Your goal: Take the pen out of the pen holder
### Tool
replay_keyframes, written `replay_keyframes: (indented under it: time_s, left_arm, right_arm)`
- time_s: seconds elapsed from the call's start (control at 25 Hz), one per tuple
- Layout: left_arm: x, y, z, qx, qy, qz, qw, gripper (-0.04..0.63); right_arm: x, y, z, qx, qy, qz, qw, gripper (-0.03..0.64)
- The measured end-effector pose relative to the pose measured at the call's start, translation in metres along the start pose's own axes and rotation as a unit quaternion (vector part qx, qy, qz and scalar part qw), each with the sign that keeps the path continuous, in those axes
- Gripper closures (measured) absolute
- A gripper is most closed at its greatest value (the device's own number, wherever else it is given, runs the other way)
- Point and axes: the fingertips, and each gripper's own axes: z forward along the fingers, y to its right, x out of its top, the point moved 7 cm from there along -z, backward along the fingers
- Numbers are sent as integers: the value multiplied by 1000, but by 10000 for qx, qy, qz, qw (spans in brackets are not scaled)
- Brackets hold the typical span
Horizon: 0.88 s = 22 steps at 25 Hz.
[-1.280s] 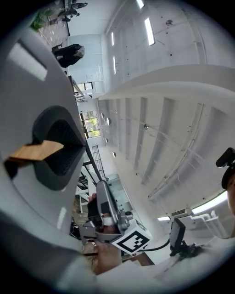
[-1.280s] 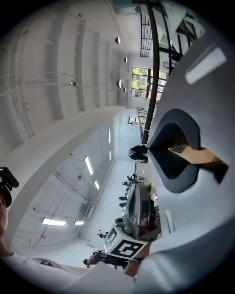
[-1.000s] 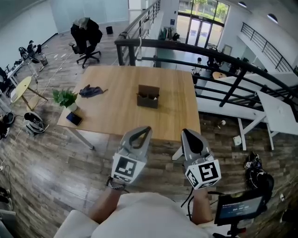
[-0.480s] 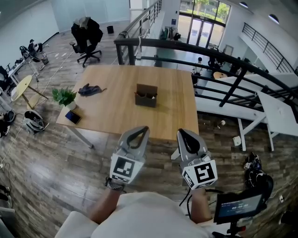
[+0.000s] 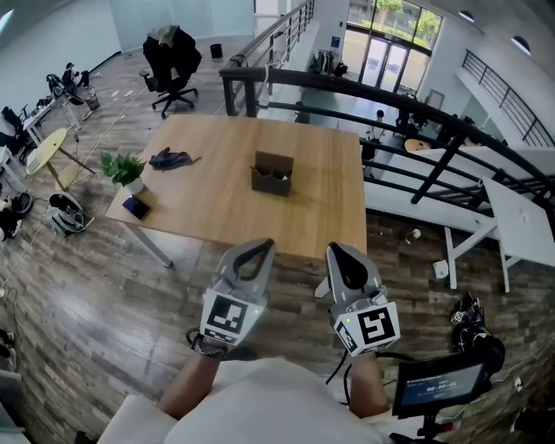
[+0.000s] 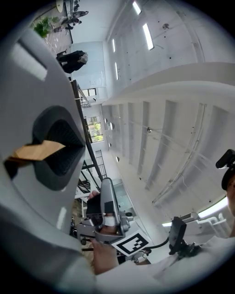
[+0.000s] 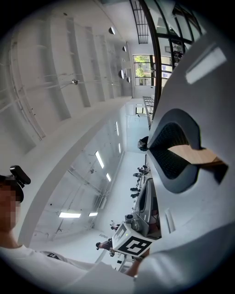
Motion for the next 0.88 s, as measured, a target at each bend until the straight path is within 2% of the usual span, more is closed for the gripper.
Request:
replay_keyframes:
  time_s: [0.28, 0.56, 0.72, 0.88]
  left_arm:
    - [-12, 8, -5, 94, -185, -110, 9997, 595]
    - [-15, 4, 12, -4, -133, -123, 9998, 595]
    - [-23, -3, 29, -72, -149, 76, 9998, 595]
    - [-27, -20, 55, -134, -70, 229, 9996, 595]
  right_arm:
    - [-11, -6, -3, 166, -1, 126, 9998, 615]
    - [-15, 1, 11, 293, -39, 235, 9993, 615]
    - [-22, 13, 23, 273, -159, 289, 9991, 615]
    - [-26, 24, 48, 279, -224, 123, 9993, 615]
